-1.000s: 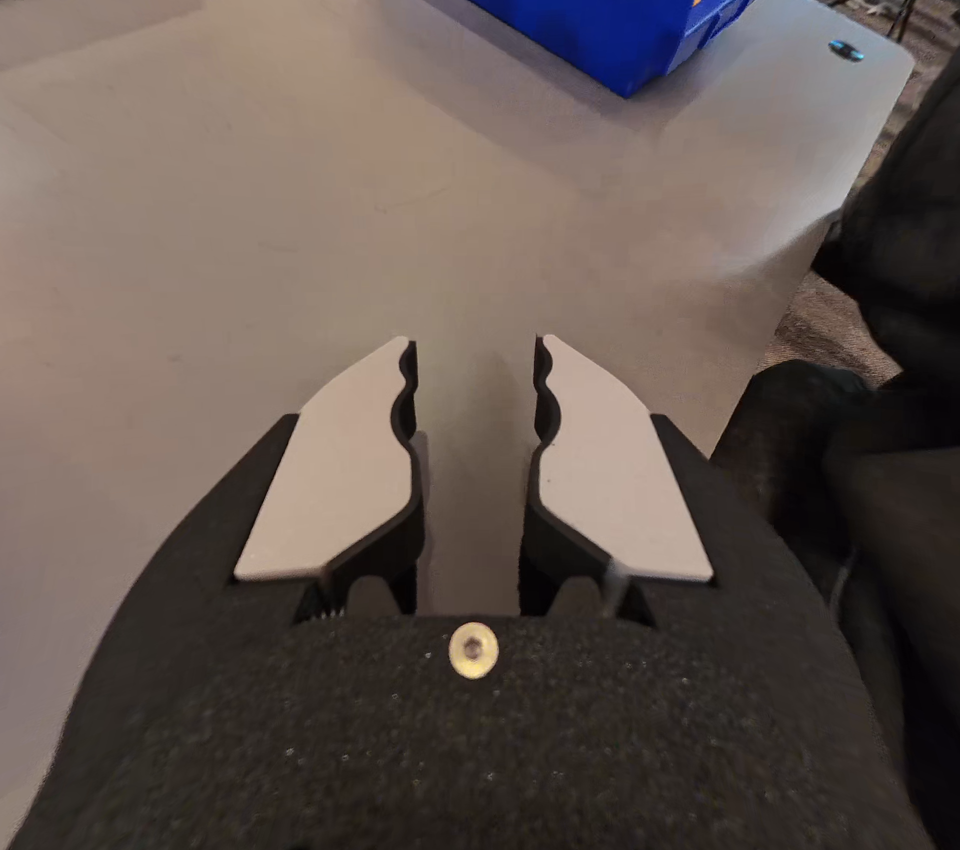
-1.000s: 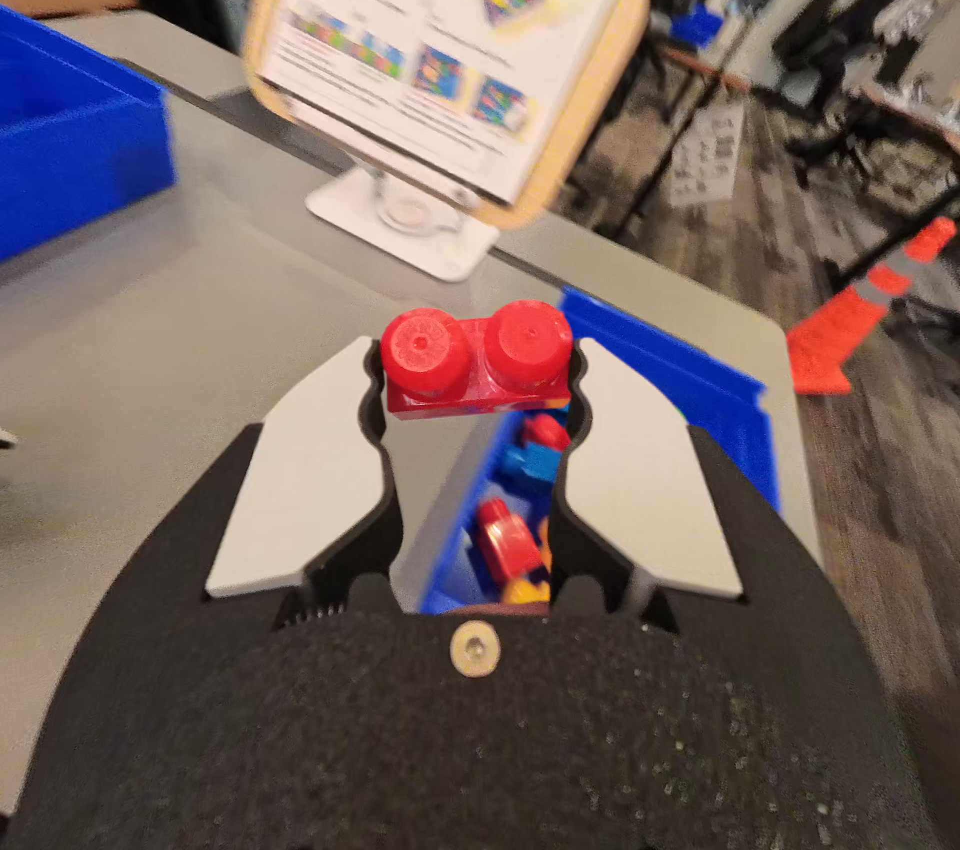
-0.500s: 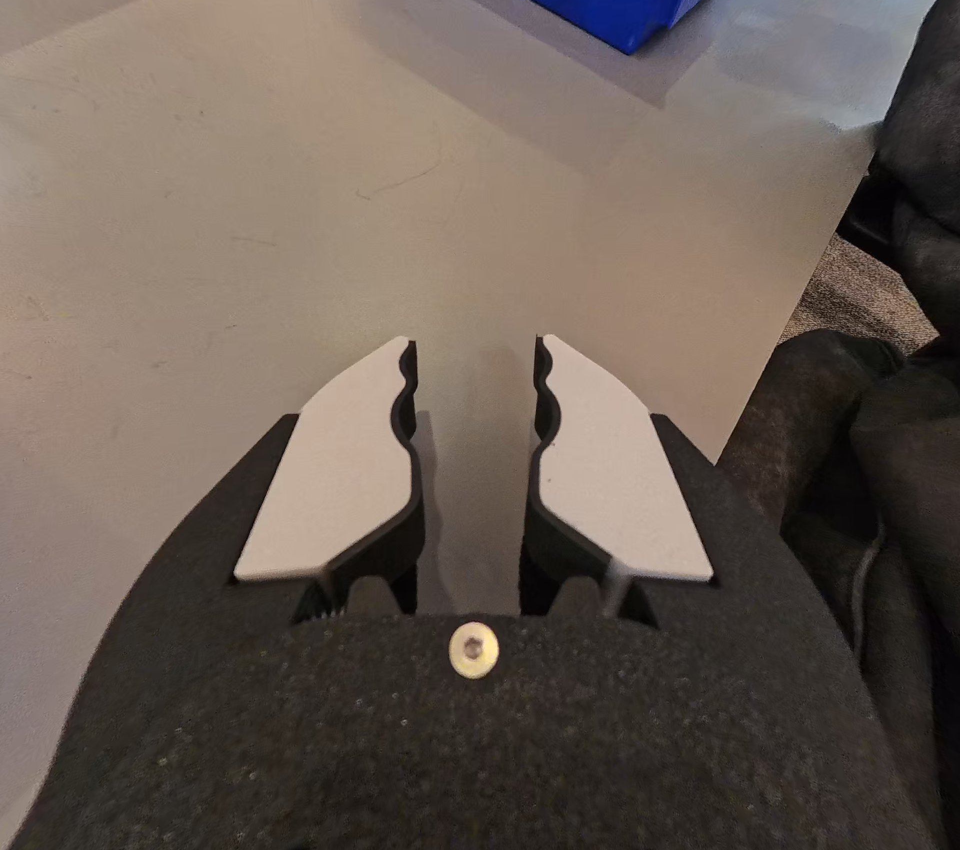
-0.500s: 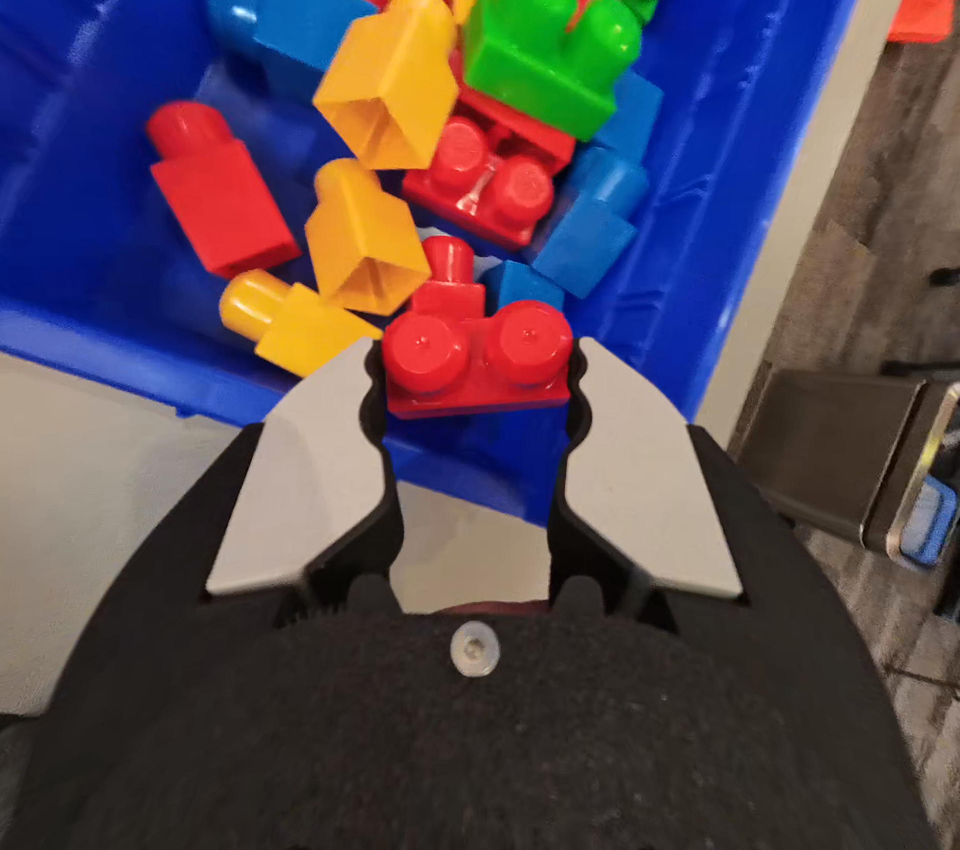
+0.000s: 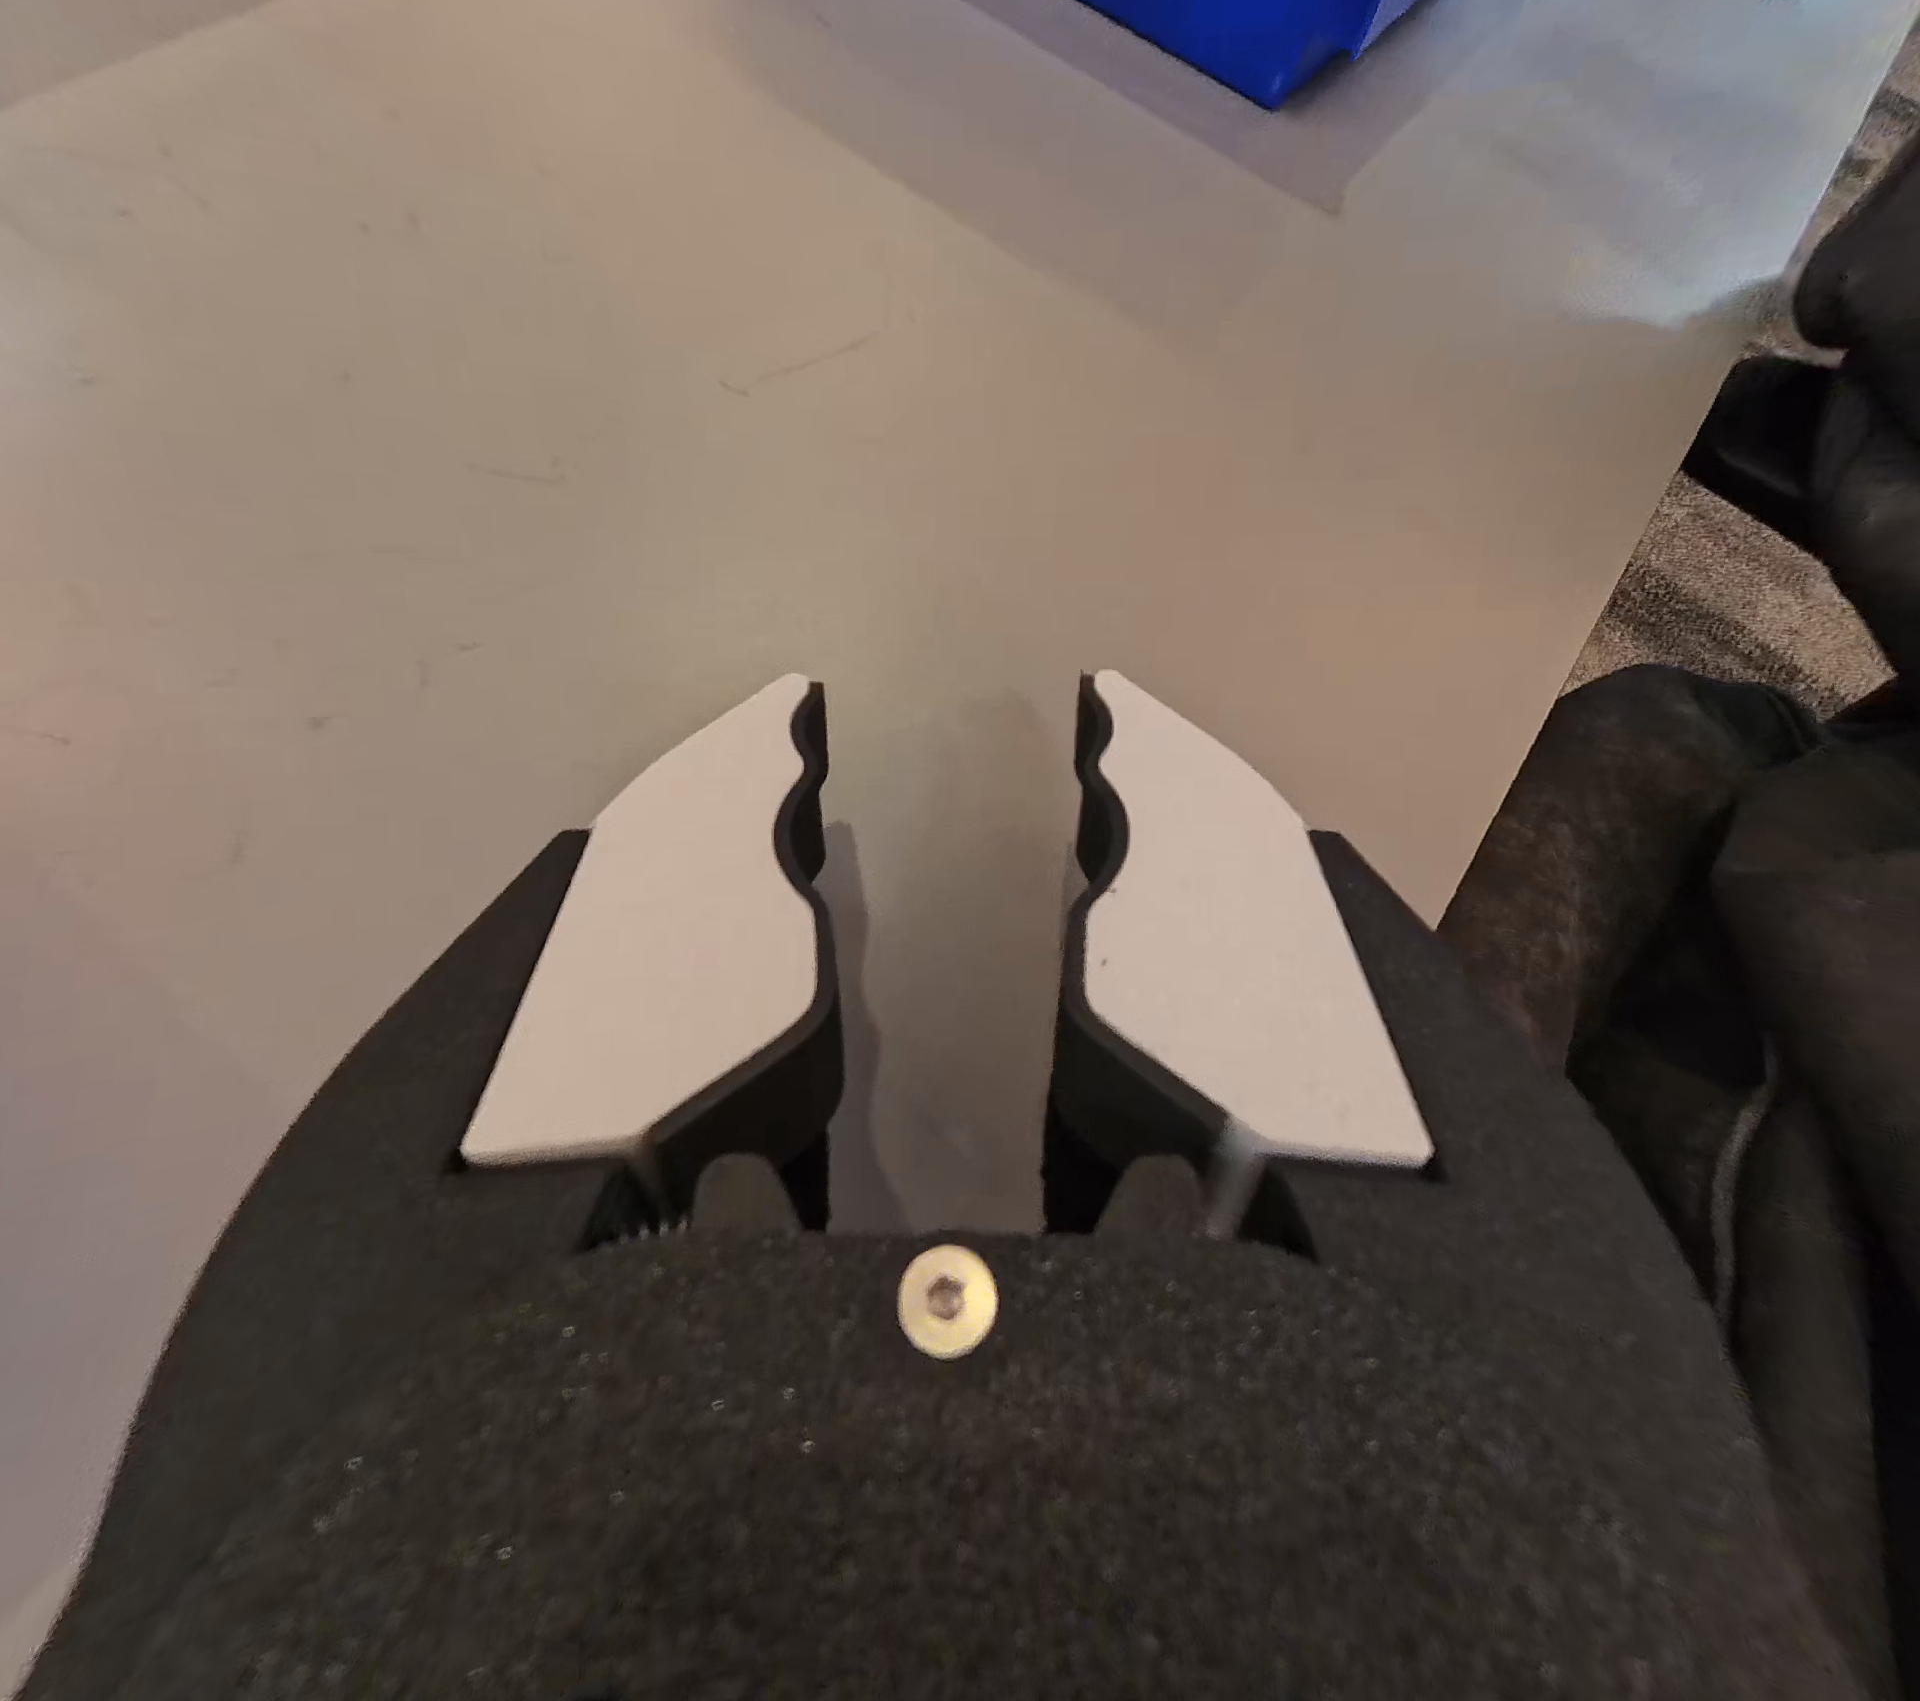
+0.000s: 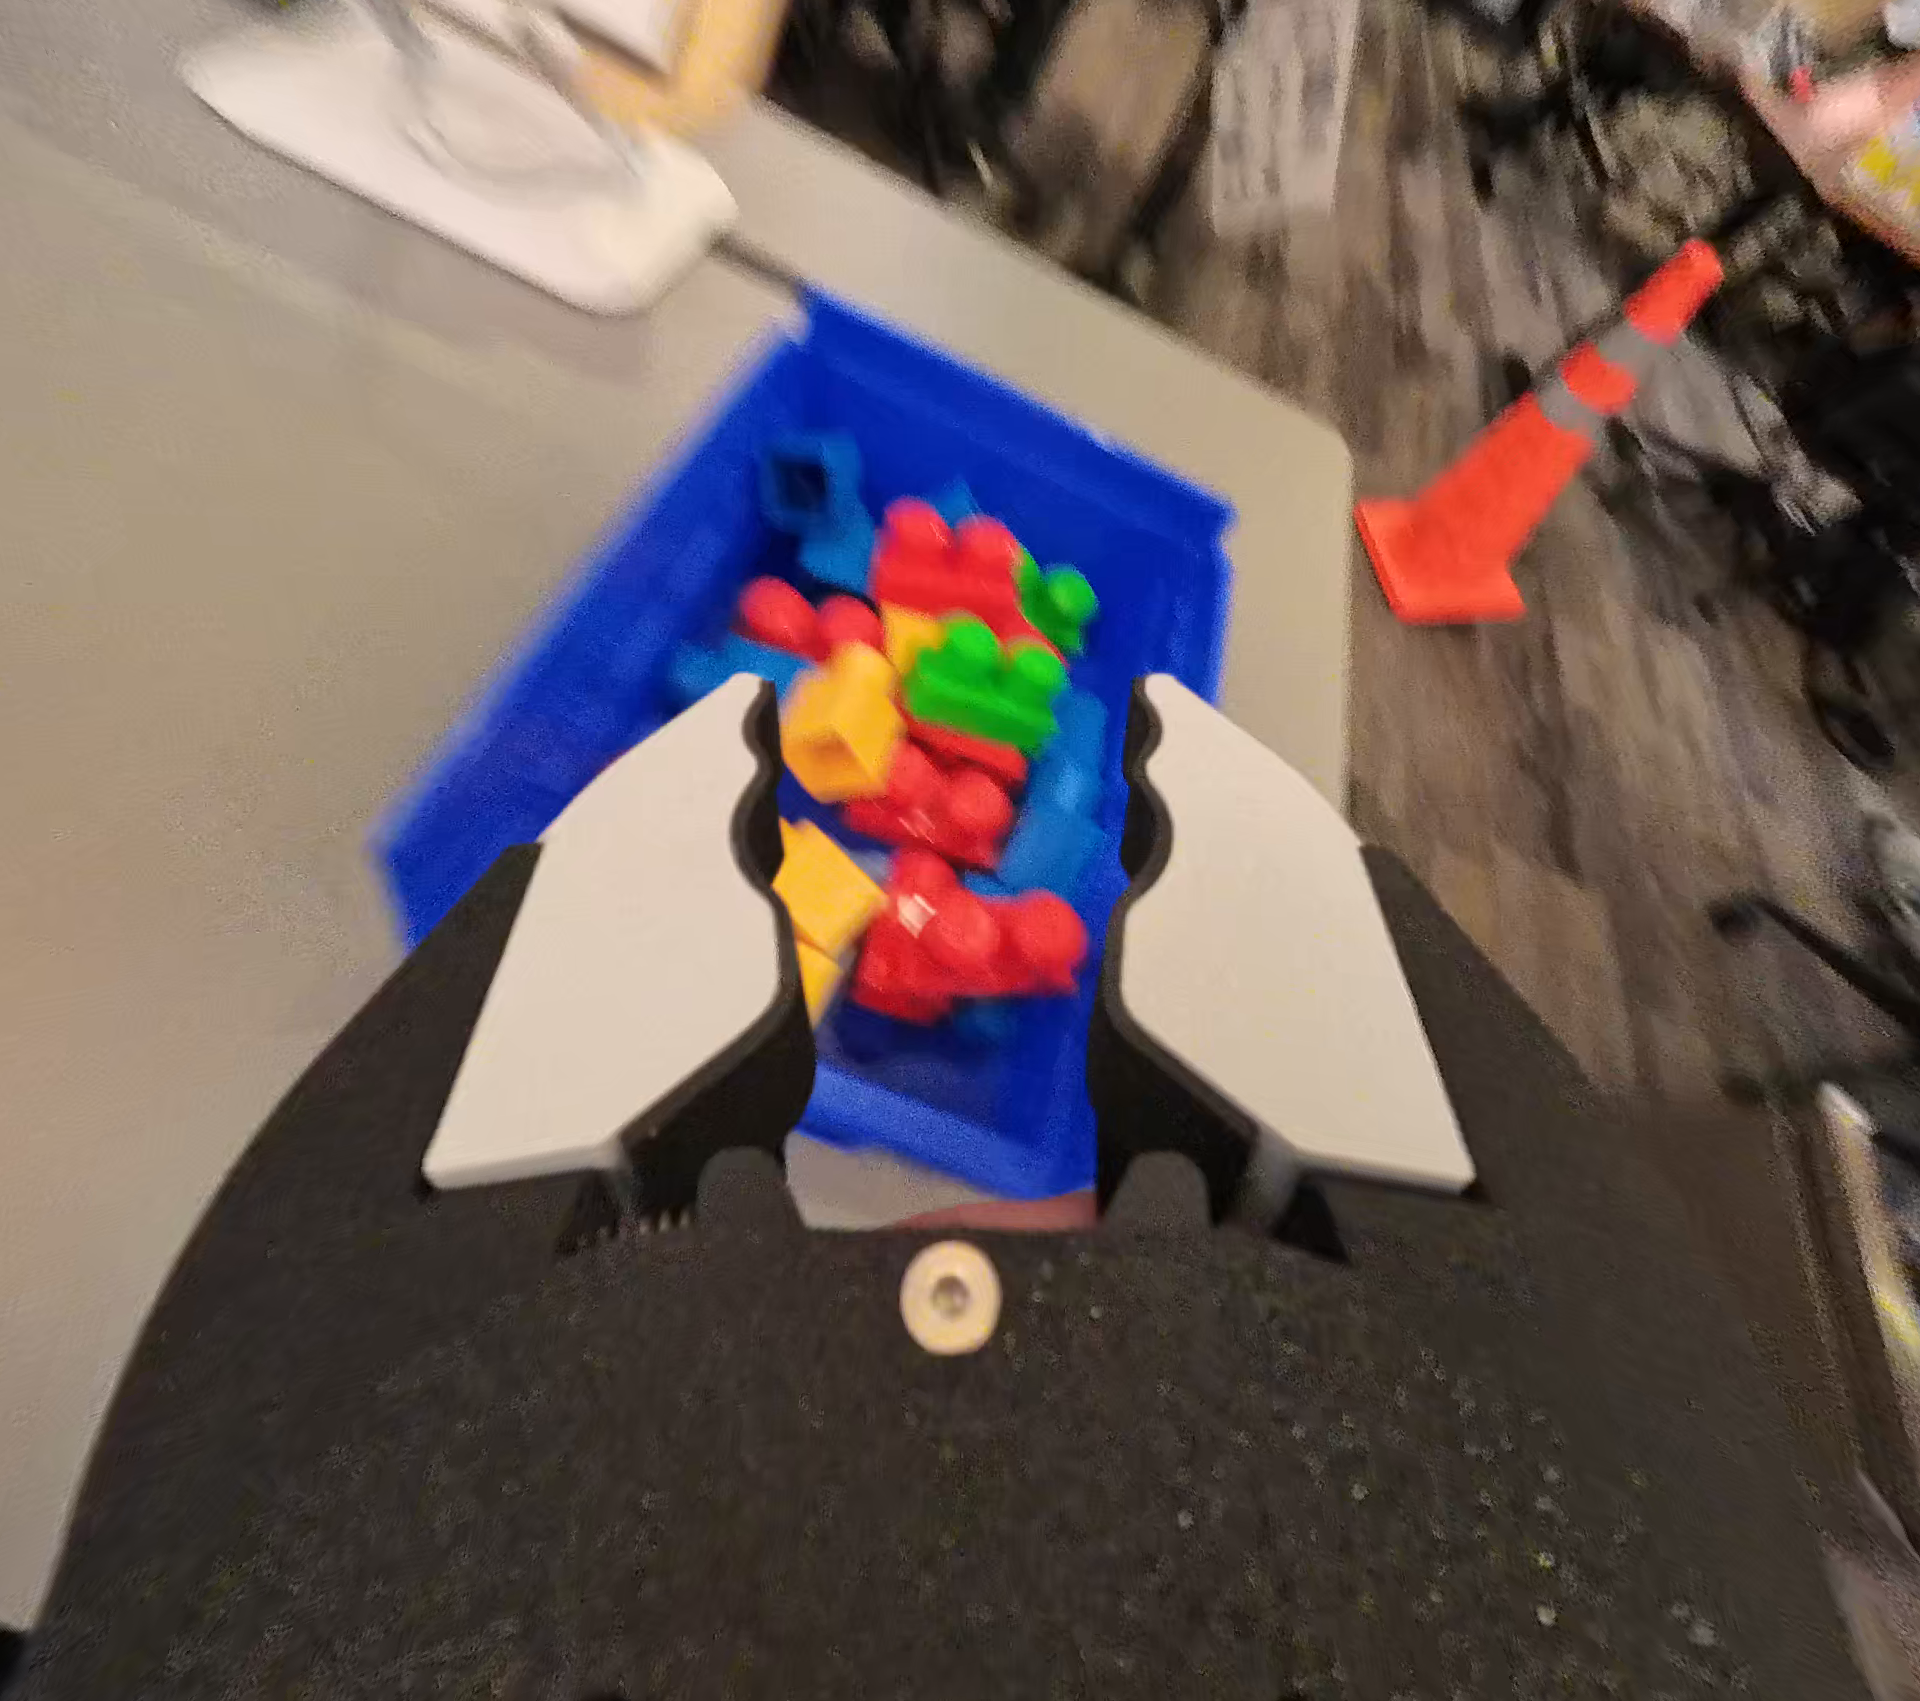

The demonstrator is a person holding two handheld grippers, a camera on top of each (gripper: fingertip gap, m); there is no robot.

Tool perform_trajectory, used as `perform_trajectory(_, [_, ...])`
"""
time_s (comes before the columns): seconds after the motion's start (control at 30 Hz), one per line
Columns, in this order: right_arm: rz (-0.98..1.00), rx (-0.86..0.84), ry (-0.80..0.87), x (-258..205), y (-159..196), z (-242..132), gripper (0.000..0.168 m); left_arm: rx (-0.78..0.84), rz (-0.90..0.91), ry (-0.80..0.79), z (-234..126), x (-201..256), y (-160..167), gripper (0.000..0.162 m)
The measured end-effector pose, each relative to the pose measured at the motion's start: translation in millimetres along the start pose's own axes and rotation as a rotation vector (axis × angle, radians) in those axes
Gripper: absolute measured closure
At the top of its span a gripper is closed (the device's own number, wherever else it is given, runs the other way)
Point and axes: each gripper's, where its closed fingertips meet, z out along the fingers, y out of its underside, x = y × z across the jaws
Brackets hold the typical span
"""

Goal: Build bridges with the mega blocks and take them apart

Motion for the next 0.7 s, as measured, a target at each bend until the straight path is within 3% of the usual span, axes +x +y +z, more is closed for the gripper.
perform_trajectory(0.13, [0.045,0.284,-0.354,-101,-55,-14,0.101,0.054,-0.028,0.002,-5,-4,-10,0.114])
perform_trajectory(0.27, [0.249,0.457,-0.830,-237,-45,0,0.104,0.061,-0.070,0.017,-10,-6,-11,0.115])
perform_trajectory(0.4, [0.235,0.330,-0.829,-284,-13,33,0.099,0.067,-0.100,0.037,-13,-8,-11,0.115])
perform_trajectory(0.7, [0.307,0.395,-0.715,-258,8,27,0.107,0.064,-0.115,0.111,-17,-4,-15,0.100])
